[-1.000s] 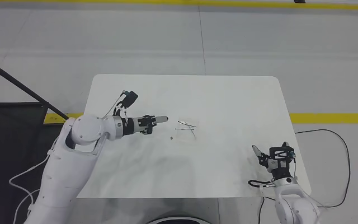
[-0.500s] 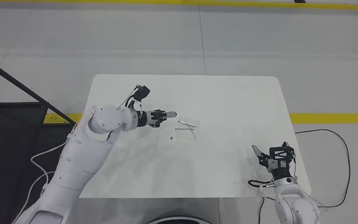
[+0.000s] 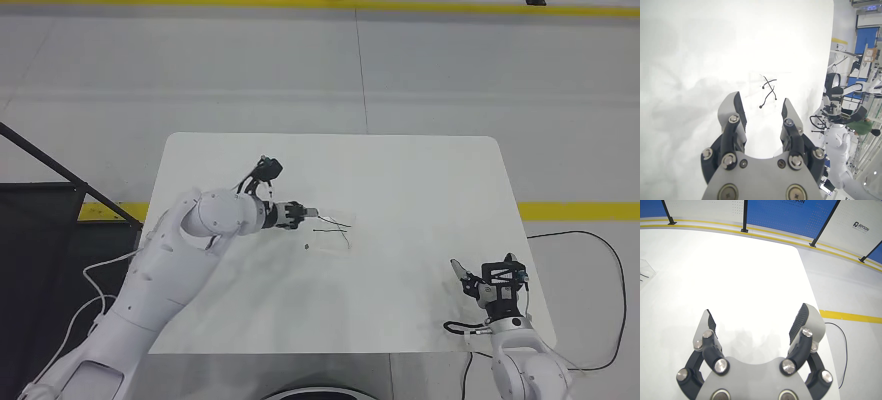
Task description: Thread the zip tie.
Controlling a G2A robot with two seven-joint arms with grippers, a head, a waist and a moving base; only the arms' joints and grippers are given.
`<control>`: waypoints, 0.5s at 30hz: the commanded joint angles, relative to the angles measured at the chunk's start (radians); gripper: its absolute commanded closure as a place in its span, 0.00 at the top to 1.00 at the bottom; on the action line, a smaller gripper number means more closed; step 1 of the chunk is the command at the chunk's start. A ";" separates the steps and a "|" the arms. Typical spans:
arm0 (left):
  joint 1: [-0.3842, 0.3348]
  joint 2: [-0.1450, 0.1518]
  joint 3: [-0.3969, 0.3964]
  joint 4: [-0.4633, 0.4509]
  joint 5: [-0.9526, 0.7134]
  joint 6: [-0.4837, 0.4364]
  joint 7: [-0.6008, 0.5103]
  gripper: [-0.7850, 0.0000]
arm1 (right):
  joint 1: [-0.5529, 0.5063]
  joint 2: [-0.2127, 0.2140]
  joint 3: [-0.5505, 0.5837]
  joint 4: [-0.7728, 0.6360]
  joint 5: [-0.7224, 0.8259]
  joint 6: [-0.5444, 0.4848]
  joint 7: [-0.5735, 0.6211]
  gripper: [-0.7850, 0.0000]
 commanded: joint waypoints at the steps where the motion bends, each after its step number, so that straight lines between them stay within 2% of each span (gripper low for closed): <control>1: -0.010 -0.006 0.021 0.009 0.013 0.015 0.017 0.61 | 0.000 0.000 0.000 0.000 0.000 0.000 0.000 1.00; 8: -0.050 -0.028 0.080 0.043 0.028 0.048 0.052 0.59 | 0.000 0.000 0.000 0.000 0.000 0.000 0.000 1.00; 15: -0.082 -0.044 0.113 0.080 0.021 0.050 0.050 0.49 | 0.000 0.000 0.000 0.000 0.000 0.000 0.000 1.00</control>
